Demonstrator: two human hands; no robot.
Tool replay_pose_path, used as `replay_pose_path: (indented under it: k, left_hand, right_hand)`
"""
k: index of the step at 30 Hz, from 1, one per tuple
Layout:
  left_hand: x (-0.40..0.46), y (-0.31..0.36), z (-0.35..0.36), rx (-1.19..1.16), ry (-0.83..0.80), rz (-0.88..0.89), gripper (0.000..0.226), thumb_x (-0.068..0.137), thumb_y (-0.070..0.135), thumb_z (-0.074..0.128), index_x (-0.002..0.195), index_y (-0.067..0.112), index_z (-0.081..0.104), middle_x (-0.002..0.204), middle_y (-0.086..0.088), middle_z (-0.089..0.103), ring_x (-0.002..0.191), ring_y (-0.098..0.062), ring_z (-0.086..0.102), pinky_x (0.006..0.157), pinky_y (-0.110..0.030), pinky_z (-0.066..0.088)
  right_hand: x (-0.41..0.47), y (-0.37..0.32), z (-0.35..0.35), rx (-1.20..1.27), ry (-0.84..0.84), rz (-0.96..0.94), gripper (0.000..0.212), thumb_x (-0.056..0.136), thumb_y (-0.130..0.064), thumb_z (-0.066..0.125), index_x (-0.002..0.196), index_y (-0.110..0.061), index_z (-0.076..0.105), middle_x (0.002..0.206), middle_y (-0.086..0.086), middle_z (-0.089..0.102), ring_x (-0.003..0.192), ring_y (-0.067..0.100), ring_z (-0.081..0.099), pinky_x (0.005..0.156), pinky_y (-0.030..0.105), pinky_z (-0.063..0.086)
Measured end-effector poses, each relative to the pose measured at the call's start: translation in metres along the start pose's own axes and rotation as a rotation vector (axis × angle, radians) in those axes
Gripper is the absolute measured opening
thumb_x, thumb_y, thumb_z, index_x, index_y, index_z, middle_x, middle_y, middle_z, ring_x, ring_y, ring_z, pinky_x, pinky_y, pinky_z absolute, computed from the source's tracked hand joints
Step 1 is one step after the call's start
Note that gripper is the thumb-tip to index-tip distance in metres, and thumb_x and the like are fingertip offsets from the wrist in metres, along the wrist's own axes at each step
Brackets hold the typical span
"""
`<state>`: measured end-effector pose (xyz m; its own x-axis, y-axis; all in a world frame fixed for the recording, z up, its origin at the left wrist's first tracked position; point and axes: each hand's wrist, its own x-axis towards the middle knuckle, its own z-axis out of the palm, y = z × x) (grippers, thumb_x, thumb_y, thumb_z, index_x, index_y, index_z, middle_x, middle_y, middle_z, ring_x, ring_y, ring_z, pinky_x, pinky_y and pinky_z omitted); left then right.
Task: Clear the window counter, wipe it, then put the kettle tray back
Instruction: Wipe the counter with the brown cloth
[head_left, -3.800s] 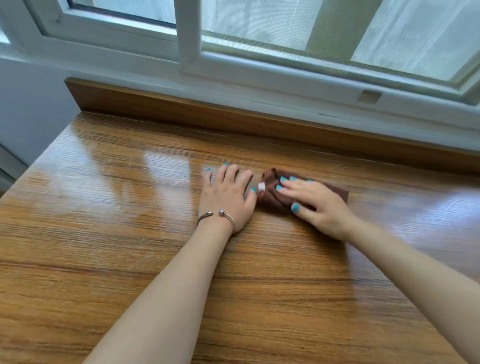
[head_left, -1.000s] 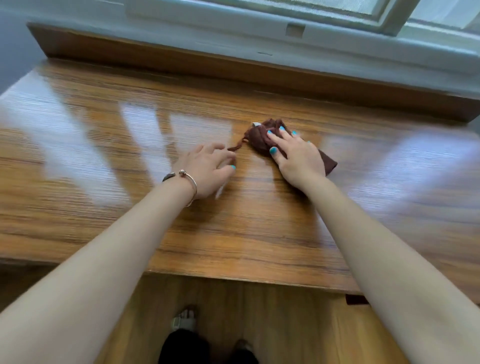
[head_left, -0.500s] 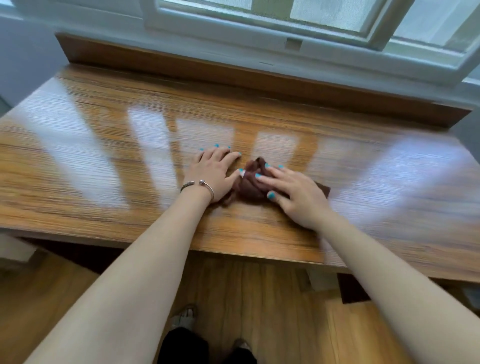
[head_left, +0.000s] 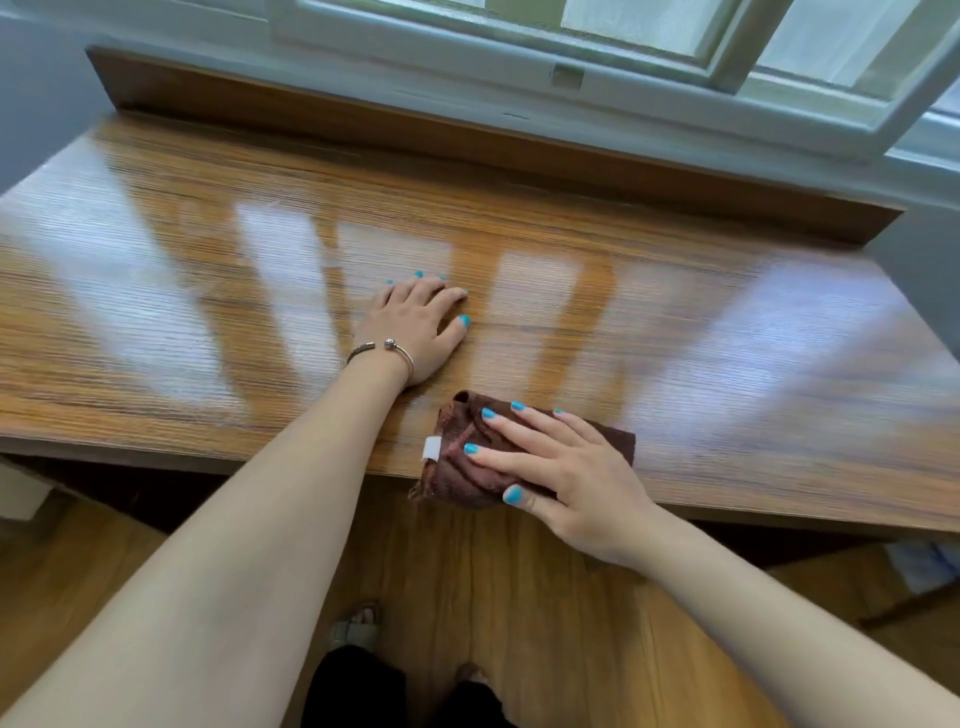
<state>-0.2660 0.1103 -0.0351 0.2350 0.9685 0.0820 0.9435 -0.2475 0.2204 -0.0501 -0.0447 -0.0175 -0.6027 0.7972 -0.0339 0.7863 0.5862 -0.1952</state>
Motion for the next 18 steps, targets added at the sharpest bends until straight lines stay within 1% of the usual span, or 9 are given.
replay_pose_path:
  k: [3,5,7,8,10,12,15,18]
  left_hand:
    - [0.001,-0.002,0.0,0.007,-0.008,0.002,0.048,0.097,0.052,0.029,0.143,0.04,0.032,0.153,0.007,0.029,0.141,-0.018,0.023,0.115,-0.038,0.014]
    - [0.002,-0.002,0.0,0.005,-0.013,0.004,0.048,0.097,0.051,0.03,0.143,0.04,0.033,0.153,0.006,0.029,0.141,-0.019,0.024,0.115,-0.038,0.015]
    - [0.001,0.0,0.0,0.011,-0.018,0.007,0.048,0.097,0.051,0.03,0.144,0.04,0.033,0.153,0.006,0.029,0.141,-0.02,0.024,0.115,-0.039,0.015]
    - [0.0,0.0,0.0,0.017,-0.016,0.008,0.048,0.097,0.051,0.03,0.144,0.04,0.032,0.154,0.006,0.029,0.141,-0.02,0.024,0.116,-0.039,0.015]
    - [0.0,-0.001,-0.001,0.021,-0.015,0.003,0.048,0.097,0.051,0.03,0.143,0.04,0.032,0.153,0.006,0.029,0.141,-0.02,0.025,0.116,-0.039,0.015]
    - [-0.001,-0.003,-0.001,0.014,-0.017,0.002,0.047,0.096,0.052,0.03,0.143,0.041,0.033,0.153,0.007,0.03,0.14,-0.019,0.025,0.115,-0.039,0.015]
    - [-0.002,-0.003,-0.001,0.018,-0.027,0.001,0.049,0.096,0.054,0.029,0.143,0.041,0.032,0.153,0.008,0.028,0.141,-0.018,0.023,0.115,-0.038,0.014]
    - [-0.001,-0.001,0.0,0.023,-0.03,0.002,0.049,0.097,0.055,0.027,0.144,0.041,0.03,0.154,0.008,0.027,0.142,-0.018,0.022,0.116,-0.038,0.013]
  right_hand:
    - [0.023,0.028,-0.007,0.01,-0.021,-0.054,0.044,0.098,-0.054,0.03,0.142,-0.057,0.029,0.156,-0.021,0.022,0.147,0.009,0.018,0.116,0.031,0.012]
    - [0.046,0.053,-0.014,0.029,0.009,0.024,0.043,0.099,-0.046,0.04,0.141,-0.053,0.033,0.156,-0.014,0.028,0.147,0.015,0.022,0.116,0.038,0.02]
    - [0.068,0.077,-0.02,0.017,0.01,0.169,0.044,0.101,-0.043,0.04,0.141,-0.057,0.028,0.159,-0.014,0.024,0.148,0.016,0.017,0.118,0.044,0.019]
    - [0.076,0.084,-0.02,-0.002,0.003,0.231,0.044,0.102,-0.045,0.038,0.141,-0.059,0.025,0.159,-0.016,0.021,0.149,0.016,0.014,0.119,0.045,0.016]
    - [0.08,0.08,-0.016,-0.025,0.004,0.289,0.043,0.102,-0.048,0.032,0.142,-0.061,0.021,0.16,-0.019,0.016,0.15,0.015,0.01,0.12,0.043,0.008]
    - [0.064,0.06,-0.012,-0.026,0.015,0.256,0.042,0.101,-0.051,0.028,0.141,-0.061,0.018,0.16,-0.019,0.014,0.15,0.013,0.007,0.119,0.041,0.003]
    - [0.015,0.029,-0.005,-0.024,0.018,0.099,0.042,0.096,-0.059,0.018,0.138,-0.065,0.015,0.157,-0.024,0.011,0.148,0.006,0.004,0.116,0.032,-0.002]
    - [-0.015,0.035,-0.004,0.003,-0.022,-0.005,0.041,0.097,-0.06,0.019,0.137,-0.069,0.013,0.156,-0.027,0.011,0.148,0.003,0.0,0.118,0.029,-0.002]
